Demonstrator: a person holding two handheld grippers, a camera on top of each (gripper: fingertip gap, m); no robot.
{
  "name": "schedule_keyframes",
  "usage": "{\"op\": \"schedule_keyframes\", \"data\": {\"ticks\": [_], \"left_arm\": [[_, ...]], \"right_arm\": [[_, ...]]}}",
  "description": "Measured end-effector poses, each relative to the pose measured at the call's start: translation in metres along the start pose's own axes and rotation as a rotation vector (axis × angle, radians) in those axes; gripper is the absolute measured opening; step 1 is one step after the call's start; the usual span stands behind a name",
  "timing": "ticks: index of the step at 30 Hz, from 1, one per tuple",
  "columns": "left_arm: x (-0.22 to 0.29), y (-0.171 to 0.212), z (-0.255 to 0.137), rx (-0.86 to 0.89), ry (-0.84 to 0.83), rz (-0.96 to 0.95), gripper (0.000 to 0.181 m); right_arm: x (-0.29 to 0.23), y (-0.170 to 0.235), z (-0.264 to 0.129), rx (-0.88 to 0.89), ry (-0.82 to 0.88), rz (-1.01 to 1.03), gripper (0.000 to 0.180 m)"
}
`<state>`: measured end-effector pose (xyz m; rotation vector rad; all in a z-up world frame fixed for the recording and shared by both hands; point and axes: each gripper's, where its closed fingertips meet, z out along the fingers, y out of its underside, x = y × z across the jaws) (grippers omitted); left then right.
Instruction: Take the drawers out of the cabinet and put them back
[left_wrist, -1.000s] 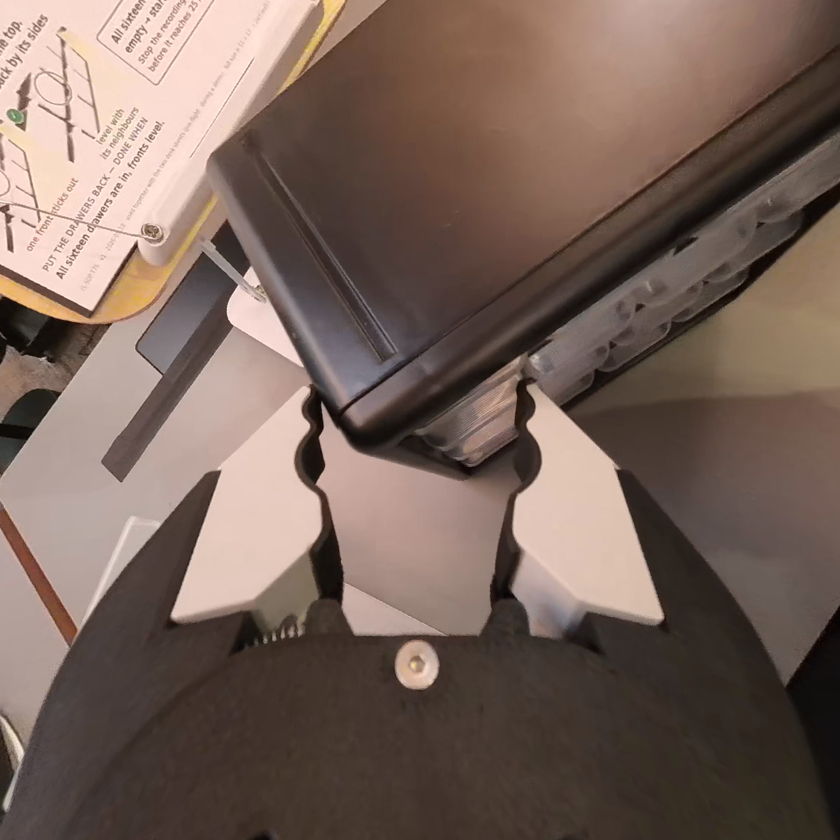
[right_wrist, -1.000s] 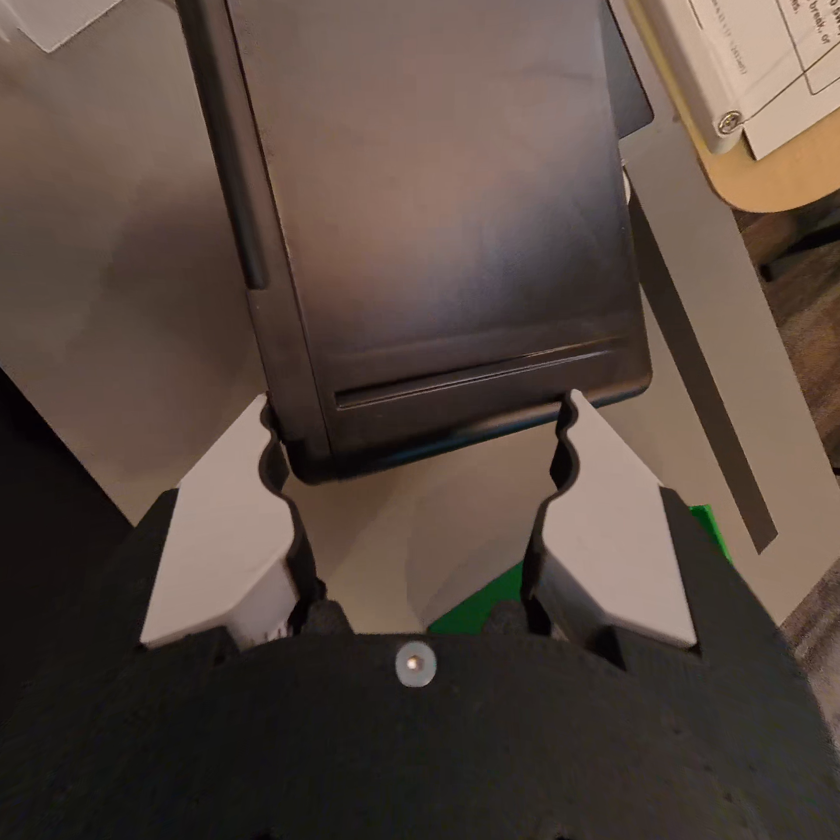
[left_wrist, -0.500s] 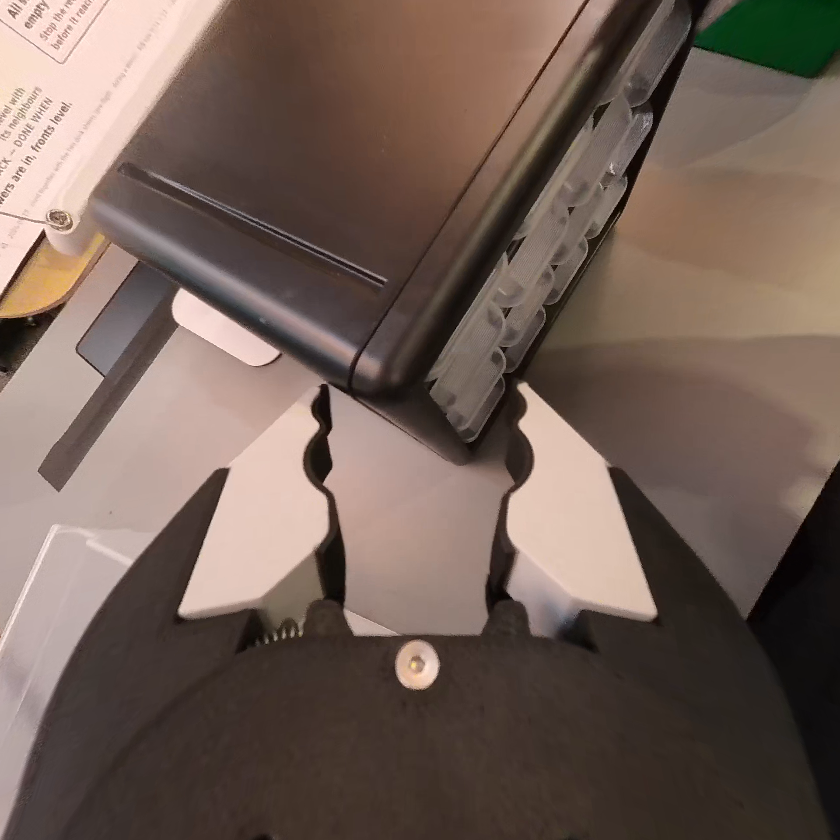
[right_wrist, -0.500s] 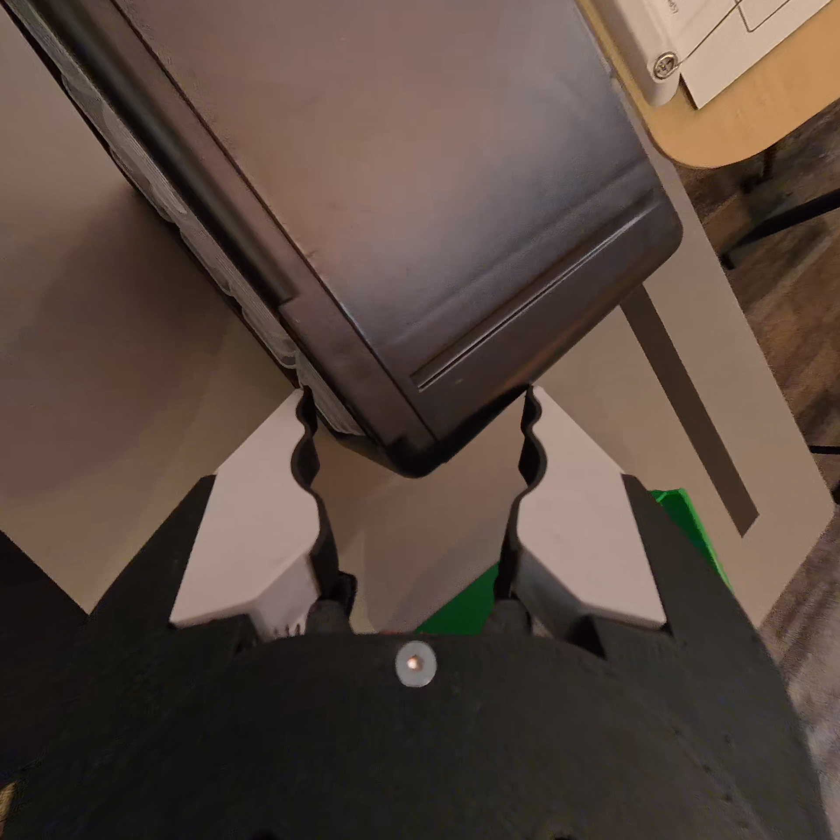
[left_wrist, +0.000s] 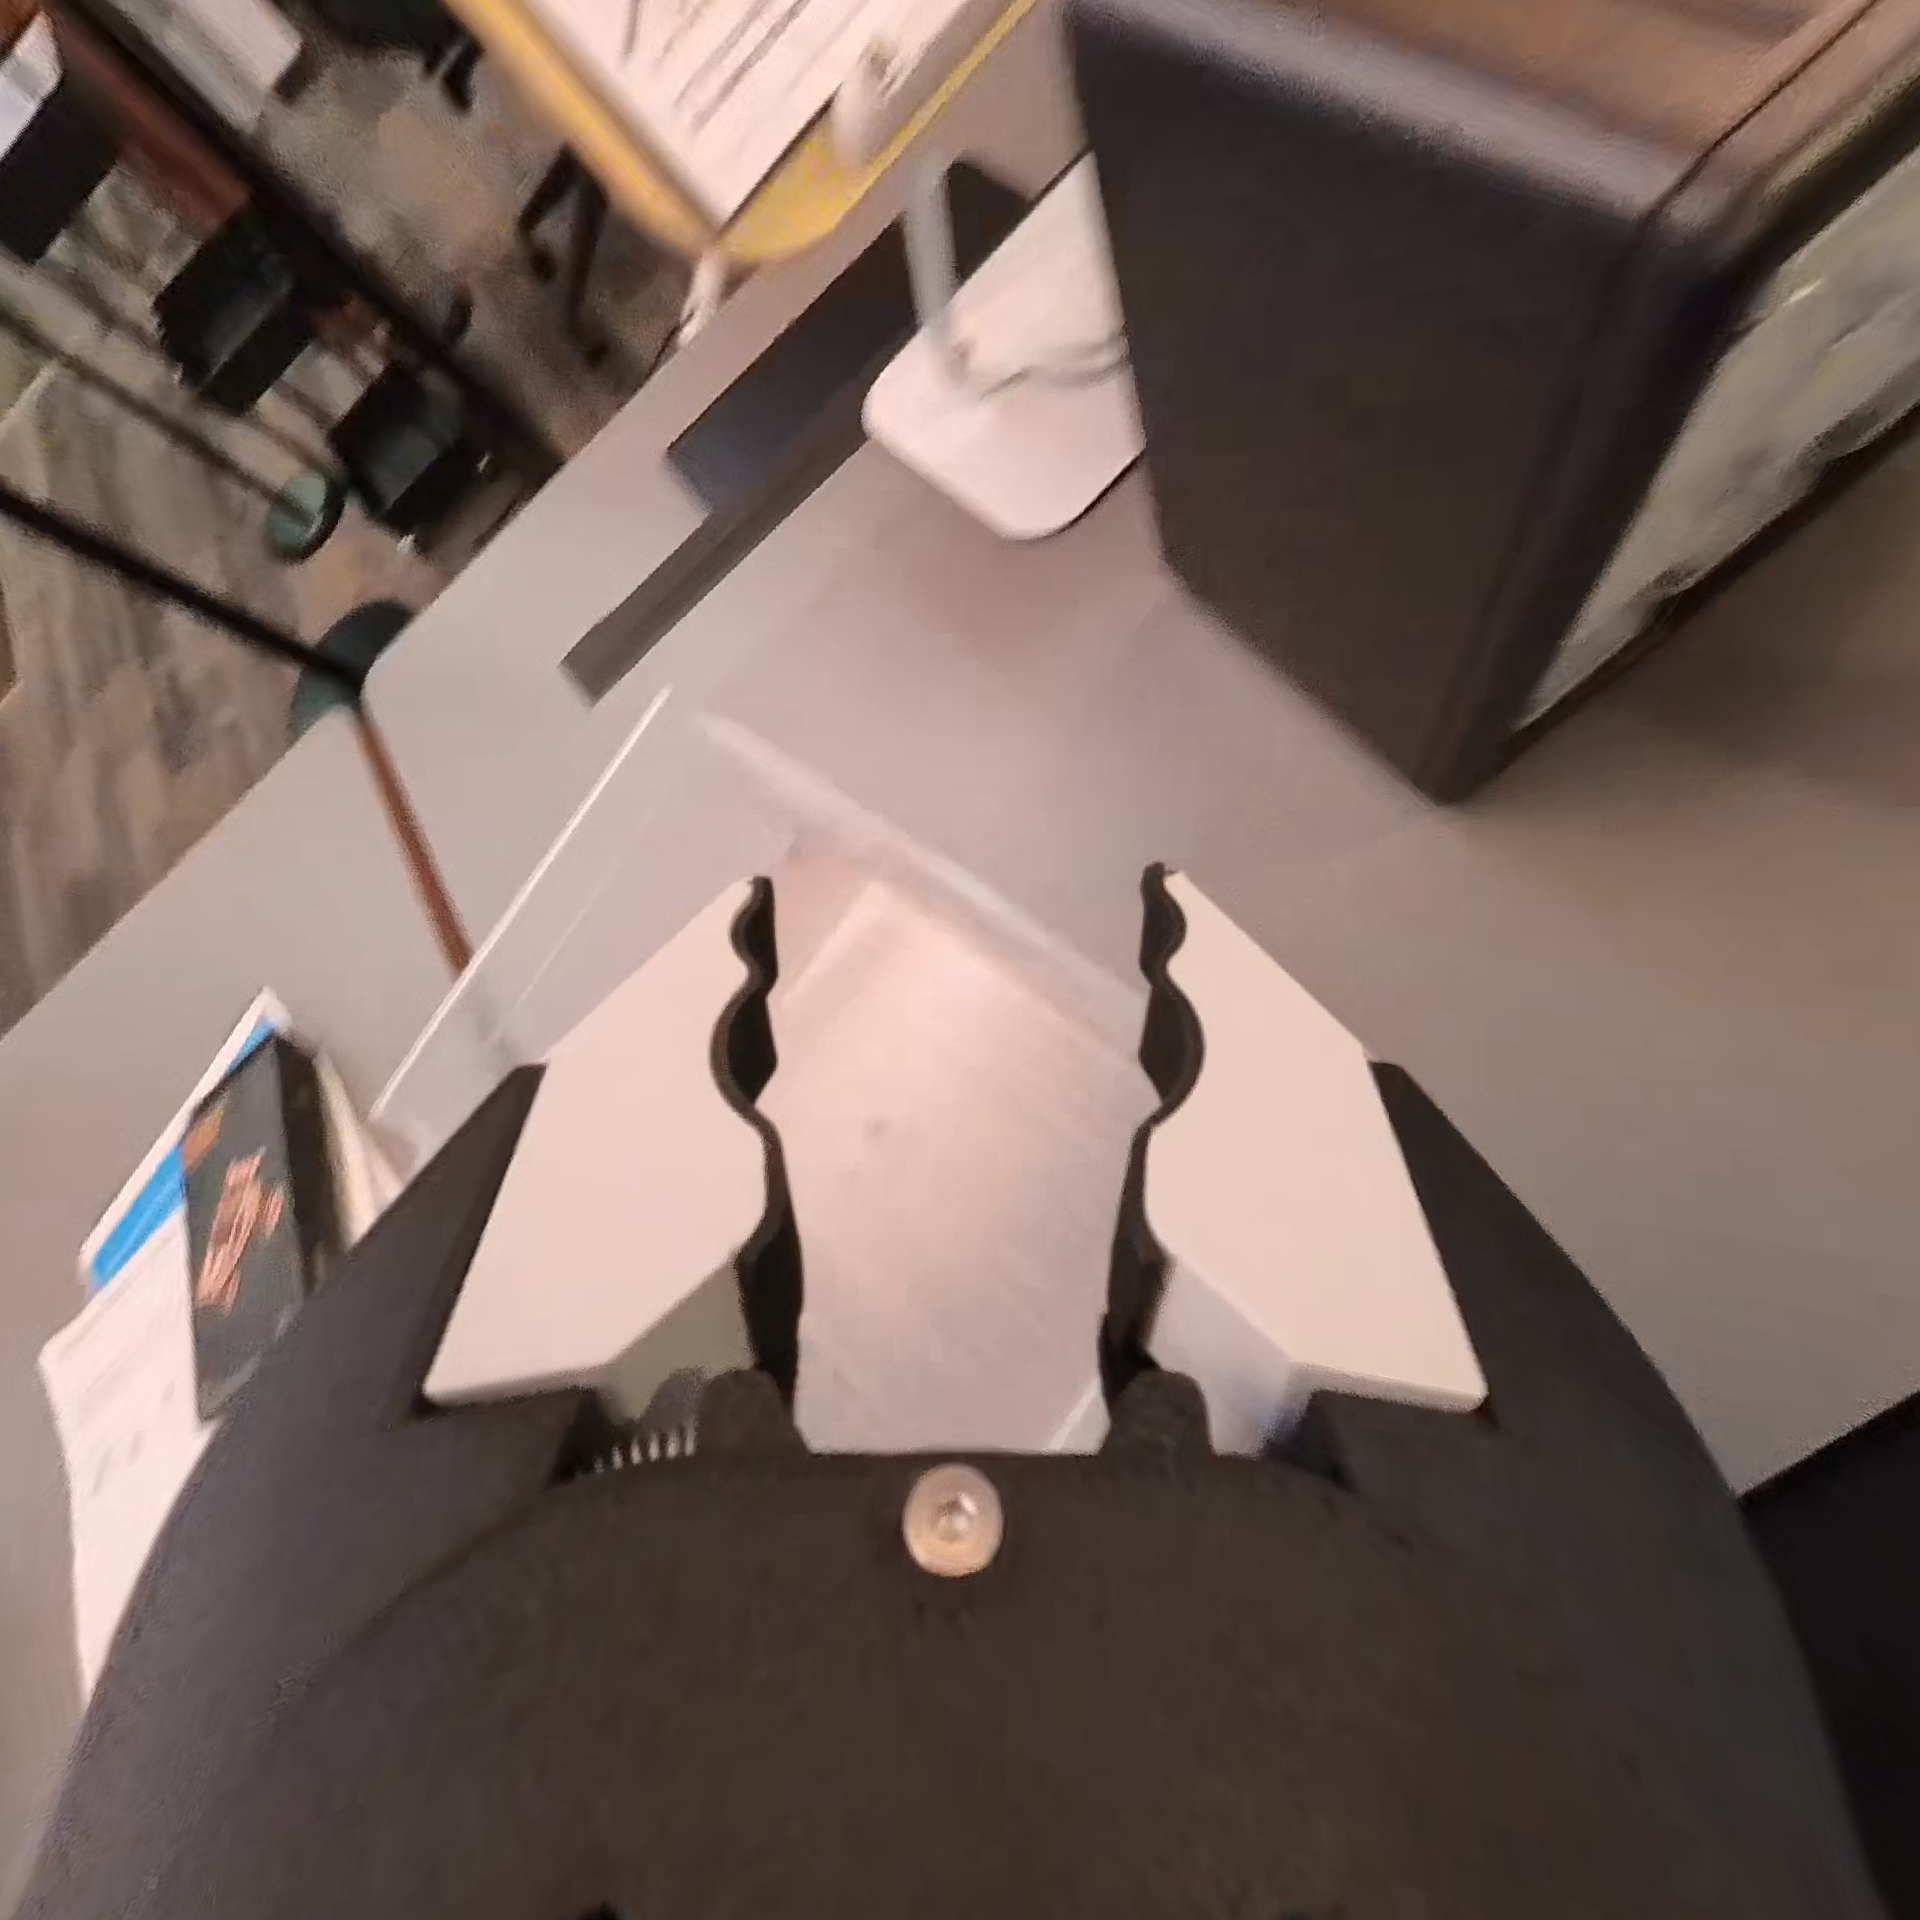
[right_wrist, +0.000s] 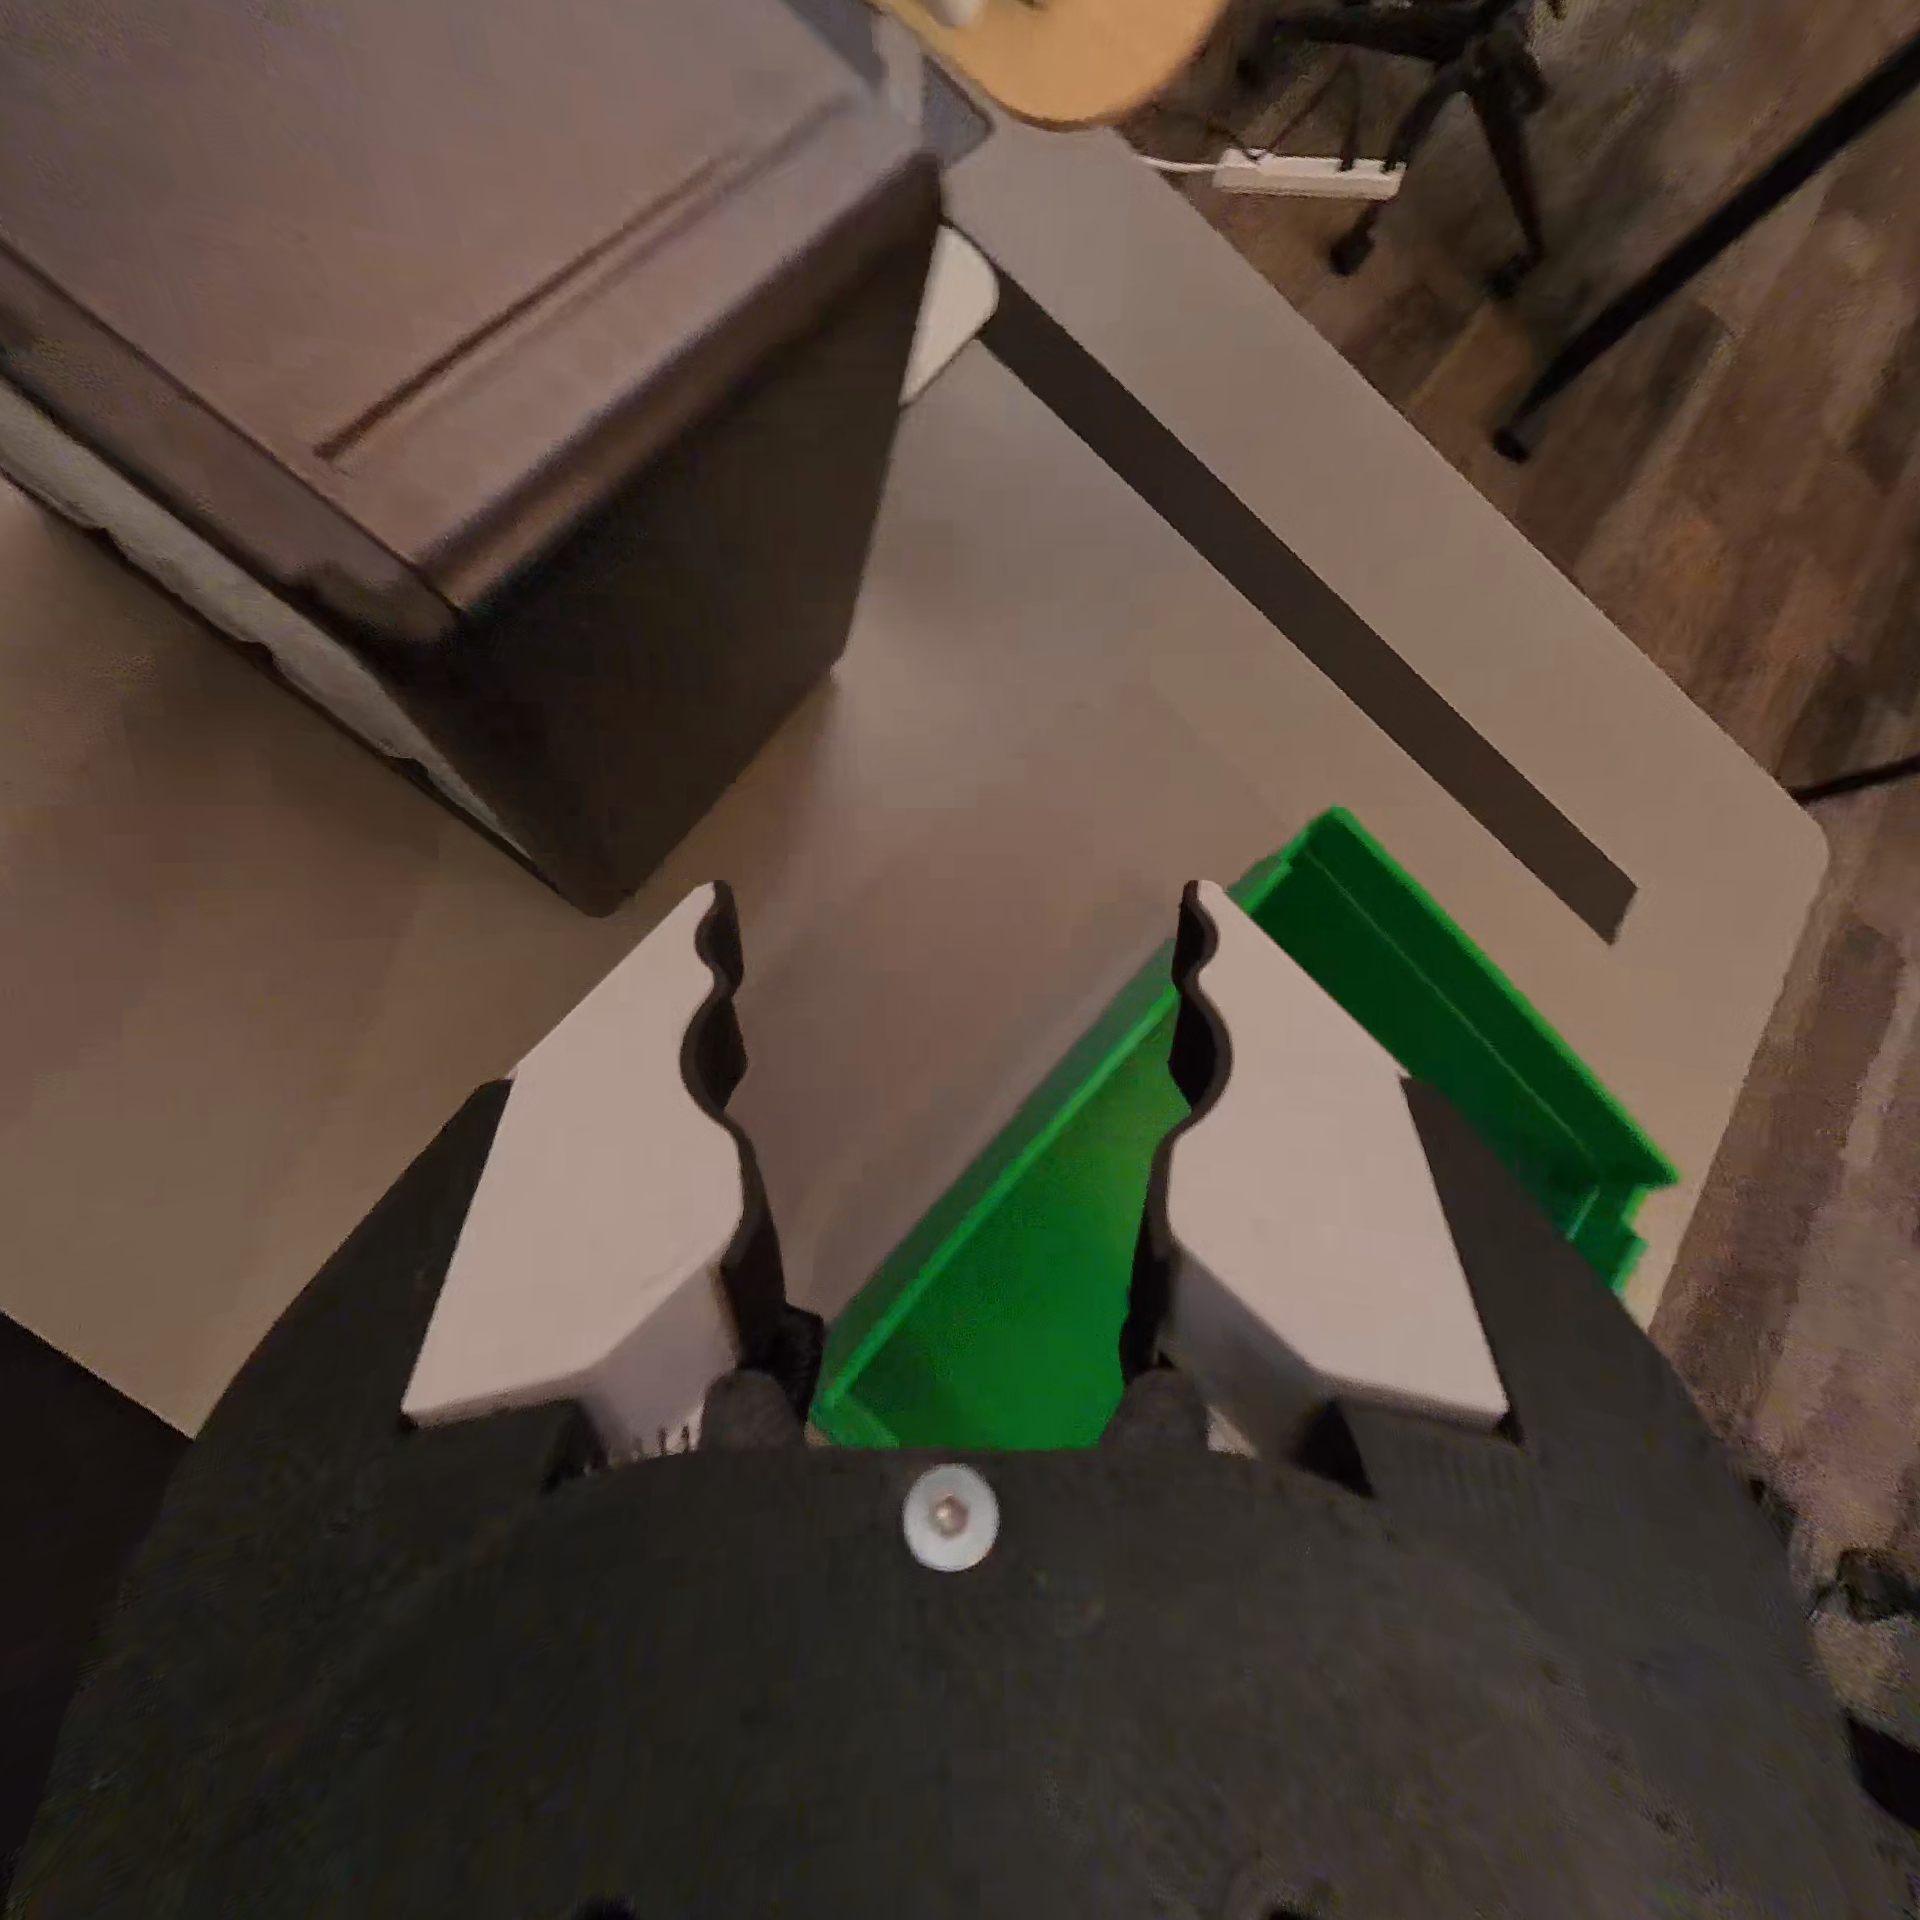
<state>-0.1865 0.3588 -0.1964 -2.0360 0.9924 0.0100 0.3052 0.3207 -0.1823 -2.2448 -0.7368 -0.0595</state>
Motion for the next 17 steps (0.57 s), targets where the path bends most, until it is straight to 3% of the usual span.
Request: {"op": "schedule_keyframes", "data": {"ticks": [5, 10, 17], "left_arm": [[-0.064, 0.088, -0.018, -0.154, -0.128, -0.19, 0.079], [-0.092, 0.165, -0.015, -0.23, -0.12, -0.427, 0.087], [-0.084, 0.22, 0.008, -0.304, -0.042, -0.592, 0.087]], "right_arm": [[0.056, 0.038, -0.023, 0.004, 0.139, 0.155, 0.087], [0.105, 0.105, -0.037, -0.051, 0.259, 0.343, 0.09], [0.14, 0.17, -0.043, -0.106, 0.368, 0.496, 0.093]]}}
